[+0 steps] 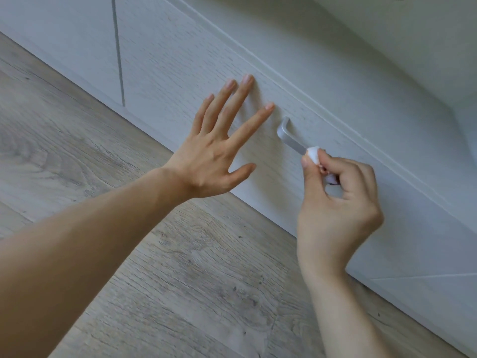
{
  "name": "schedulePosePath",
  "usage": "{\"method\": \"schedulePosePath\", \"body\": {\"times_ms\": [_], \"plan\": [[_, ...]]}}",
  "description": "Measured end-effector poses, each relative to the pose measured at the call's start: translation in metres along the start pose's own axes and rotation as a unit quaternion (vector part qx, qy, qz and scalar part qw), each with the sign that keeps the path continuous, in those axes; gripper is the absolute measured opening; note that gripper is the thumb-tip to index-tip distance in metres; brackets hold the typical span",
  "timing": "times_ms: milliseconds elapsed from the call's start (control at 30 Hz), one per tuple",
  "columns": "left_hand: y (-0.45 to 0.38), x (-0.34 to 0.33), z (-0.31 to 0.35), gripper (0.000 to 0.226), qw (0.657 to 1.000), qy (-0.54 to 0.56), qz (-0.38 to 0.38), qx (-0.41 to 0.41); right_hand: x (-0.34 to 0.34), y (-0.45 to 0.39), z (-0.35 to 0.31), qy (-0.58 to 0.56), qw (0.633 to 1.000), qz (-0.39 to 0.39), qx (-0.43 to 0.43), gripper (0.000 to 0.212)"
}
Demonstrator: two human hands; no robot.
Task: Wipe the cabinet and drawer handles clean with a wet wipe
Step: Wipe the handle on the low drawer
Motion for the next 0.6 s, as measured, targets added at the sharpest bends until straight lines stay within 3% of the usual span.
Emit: {"method": "schedulePosePath", "body": {"times_ms": [133, 300, 467, 600], "plan": [[0.001, 0.002, 0.000, 0.075, 1.000, 0.004, -0.012, 0.009, 0.017, 0.000, 0.022, 0.001, 0.998, 0.041, -0.051, 0.005], [0.000, 0.001, -0.001, 0.076, 0.999, -0.006, -0.034, 0.008, 0.046, -0.005, 0.084, -0.075, 0.961, 0.042, -0.262, 0.010], [0.000, 0.000, -0.001, 0.077, 0.999, -0.004, -0.041, 0.012, 0.021, -0.007, 0.076, -0.203, 0.924, -0.004, -0.325, 0.016], [0.001, 0.002, -0.002, 0.077, 0.998, -0.011, -0.059, 0.008, 0.014, -0.002, 0.072, -0.192, 0.919, -0.012, -0.344, 0.017]]}}
Point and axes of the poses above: each hand's wrist, its own y-axis away from the middle knuckle, its own x-axis out of the back of the hand, z = x × y, the point moved 8 cm from there along -y, towards the middle knuckle, and after that the axes turned 10 degrees about -x, right-handed, at the moved point
